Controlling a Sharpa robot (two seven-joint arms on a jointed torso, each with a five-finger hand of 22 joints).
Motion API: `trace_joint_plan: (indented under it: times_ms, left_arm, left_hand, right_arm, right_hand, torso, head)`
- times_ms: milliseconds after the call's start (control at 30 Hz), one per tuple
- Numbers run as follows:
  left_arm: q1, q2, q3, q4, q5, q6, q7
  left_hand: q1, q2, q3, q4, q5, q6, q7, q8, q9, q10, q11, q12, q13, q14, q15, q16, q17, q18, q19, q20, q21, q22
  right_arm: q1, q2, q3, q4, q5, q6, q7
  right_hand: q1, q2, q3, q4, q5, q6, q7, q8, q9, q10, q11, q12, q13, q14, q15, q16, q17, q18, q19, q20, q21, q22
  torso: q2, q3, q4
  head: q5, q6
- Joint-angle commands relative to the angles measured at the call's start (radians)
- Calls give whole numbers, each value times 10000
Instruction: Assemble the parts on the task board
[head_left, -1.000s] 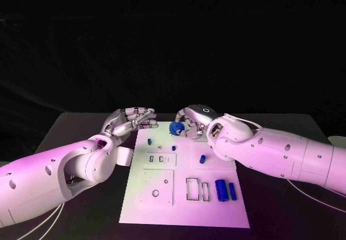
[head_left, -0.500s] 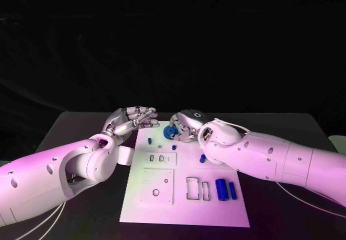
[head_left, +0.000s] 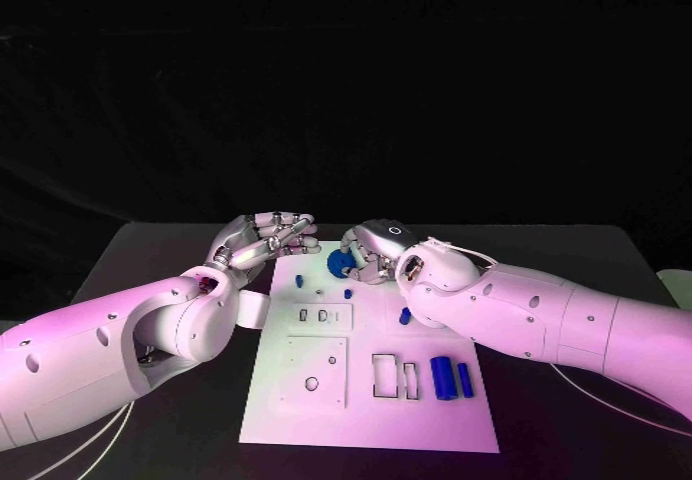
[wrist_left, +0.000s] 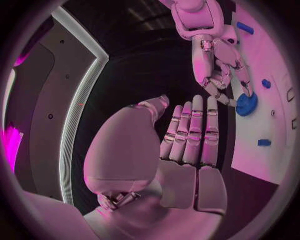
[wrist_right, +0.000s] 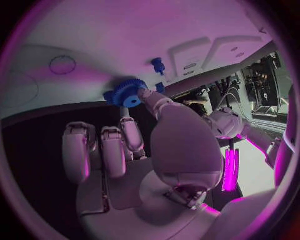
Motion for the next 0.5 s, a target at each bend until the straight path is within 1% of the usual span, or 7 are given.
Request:
trace_joint_plan:
  times_ms: [33,167,200,233,300,500]
  left_arm:
    - [10,26,9,3,21,194,56]
    - [10,30,9,2,21,198,53]
    - [10,31,9,2,21,200,51]
    - [10,31,9,1,21,199,48]
    - [10,33,9,-1,21,197,41]
    - [11,28,9,-2,21,188,18]
  left_hand:
    - [-47,28,62,22,-42,-8,32,-64,-13,25,44,-33,0,6,41,-54,12,138,71,22,-36,-10]
    - [-47,28,62,22,-42,-8,32,-64,-13,25,44,-33,0,6,41,-54,12,138,71,22,-36,-10]
    - [-47,28,62,22,-42,-8,32,-64,-13,25,44,-33,0,6,41,-54,12,138,71,22,-36,-10]
    - [-47,28,62,22,-42,-8,32,-64,-13,25,44,-33,0,6,41,-54,12,138,71,22,-36,-10]
    - [-47,28,62,22,-42,-8,32,-64,-13,25,44,-33,0,6,41,-54,12,138,71,22,-36,-10]
    - [-56,27,101,-9,-44,-2,31,-69,-12,37,44,-47,0,6,42,-83,37,137,75,21,-46,-24]
  right_arm:
    - [-16,56,-1,-80,-221,-63,-104]
    - [-34,113,-1,-148,-157,-100,-51]
    - [-39,130,-1,-160,-121,-96,-14]
    - [-43,146,-1,-170,-85,-84,24]
    - [-49,174,-1,-181,-26,-27,92]
    - [-56,173,-1,-193,126,142,167]
  right_hand:
    - [-132,-36,51,16,-60,-94,19,-49,-46,-56,46,-79,-40,801,-3,29,1515,-86,-33,38,-47,1038]
    - [-190,-85,91,50,-214,-300,93,-211,-115,-204,110,-218,-182,795,48,23,1499,-75,-69,77,-92,1000]
    - [-223,-122,89,69,-373,-522,152,-367,-175,-294,165,-298,-264,791,93,19,1490,-67,-97,111,-127,968]
    - [-255,-152,67,89,-488,-654,193,-461,-208,-317,204,-307,-272,794,128,24,1505,-65,-105,141,-138,963]
    - [-350,-191,-10,159,-600,-811,244,-579,-247,-360,258,-327,-297,795,177,28,1515,-63,-110,190,-149,963]
    - [-707,-243,-288,443,-599,-878,284,-687,-265,-408,309,-329,-309,792,232,31,1519,-52,-131,256,-185,949]
  torso:
    - [-2,2,0]
    - [1,0,10]
    - [2,-1,13]
    - [3,0,15]
    - [5,-2,18]
    - [-3,-12,4]
  head:
    - [-4,-9]
    - [-3,-10]
    - [-4,-10]
    - [-8,-15]
    - [-9,-22]
    - [9,-33]
